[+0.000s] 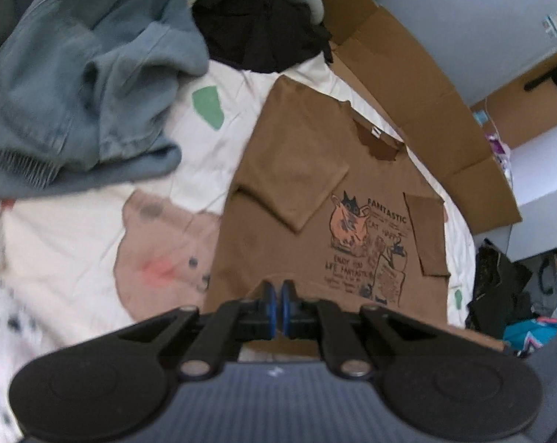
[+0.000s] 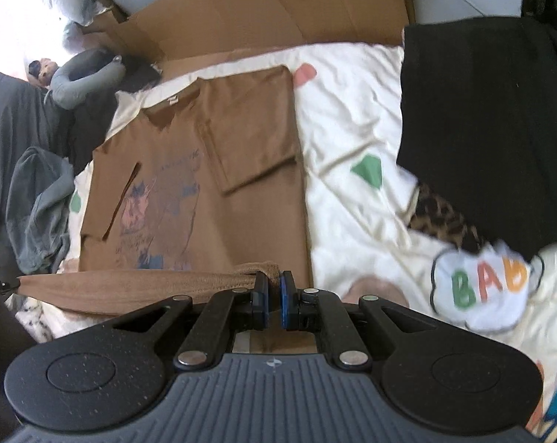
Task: Fold clothes
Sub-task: 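Lift the hem with both tools and fold it toward the collar, then open both tools, releasing the folded hem onto the shirt body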
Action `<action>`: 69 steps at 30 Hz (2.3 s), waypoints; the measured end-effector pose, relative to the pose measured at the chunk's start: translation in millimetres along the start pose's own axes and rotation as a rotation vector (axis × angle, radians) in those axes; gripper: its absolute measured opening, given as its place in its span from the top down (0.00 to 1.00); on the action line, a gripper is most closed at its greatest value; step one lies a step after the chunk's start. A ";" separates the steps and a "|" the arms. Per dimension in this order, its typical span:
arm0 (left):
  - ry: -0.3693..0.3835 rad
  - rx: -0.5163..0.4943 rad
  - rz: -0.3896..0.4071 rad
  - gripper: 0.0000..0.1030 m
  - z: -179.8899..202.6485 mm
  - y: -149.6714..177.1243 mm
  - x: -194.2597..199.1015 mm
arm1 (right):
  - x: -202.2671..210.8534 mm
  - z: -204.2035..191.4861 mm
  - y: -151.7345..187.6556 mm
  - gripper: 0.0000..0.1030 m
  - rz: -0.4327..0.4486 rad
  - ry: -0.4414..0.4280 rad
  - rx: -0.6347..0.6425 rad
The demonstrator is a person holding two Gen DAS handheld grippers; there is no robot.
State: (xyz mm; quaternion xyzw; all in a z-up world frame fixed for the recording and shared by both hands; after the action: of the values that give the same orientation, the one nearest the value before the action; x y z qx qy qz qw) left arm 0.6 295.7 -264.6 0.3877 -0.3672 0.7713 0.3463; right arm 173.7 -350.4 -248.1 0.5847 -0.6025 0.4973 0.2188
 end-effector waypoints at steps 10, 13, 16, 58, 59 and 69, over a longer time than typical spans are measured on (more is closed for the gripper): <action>-0.024 -0.029 0.006 0.97 -2.3 -37.2 -39.8 | -44.3 -0.6 -36.9 0.96 0.031 -0.002 -0.007; -0.032 -0.038 0.006 0.97 -3.0 -45.5 -54.6 | -58.5 0.0 -48.1 0.96 0.032 0.008 -0.009; -0.041 -0.035 0.011 0.97 -3.2 -55.1 -67.7 | -69.8 -1.6 -59.7 0.96 0.030 0.021 0.003; -0.124 -0.008 0.127 0.55 -2.7 -113.3 -43.6 | -46.2 -18.3 -114.8 0.57 0.128 0.102 0.053; -0.123 0.001 0.128 0.55 -1.8 -112.3 -41.9 | -49.4 -19.9 -111.5 0.57 0.117 0.095 0.066; -0.156 -0.096 0.041 0.50 2.5 -105.6 -89.3 | -99.4 -15.1 -100.1 0.57 0.081 0.093 0.122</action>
State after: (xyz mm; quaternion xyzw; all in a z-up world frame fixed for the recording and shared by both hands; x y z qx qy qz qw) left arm 128.9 323.1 -308.2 0.4220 -0.4375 0.7271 0.3191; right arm 283.1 -271.2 -291.5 0.5485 -0.5834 0.5680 0.1902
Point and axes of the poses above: each gripper's, at about its wrist camera, not at the fingertips, and x roughly against the way its jaws point, z to its right, y to its underside, the point moved 2 cm from there along -x, roughly the way its jaws point, and after that the axes turned 2 degrees about -y, right-handed, at the moved point
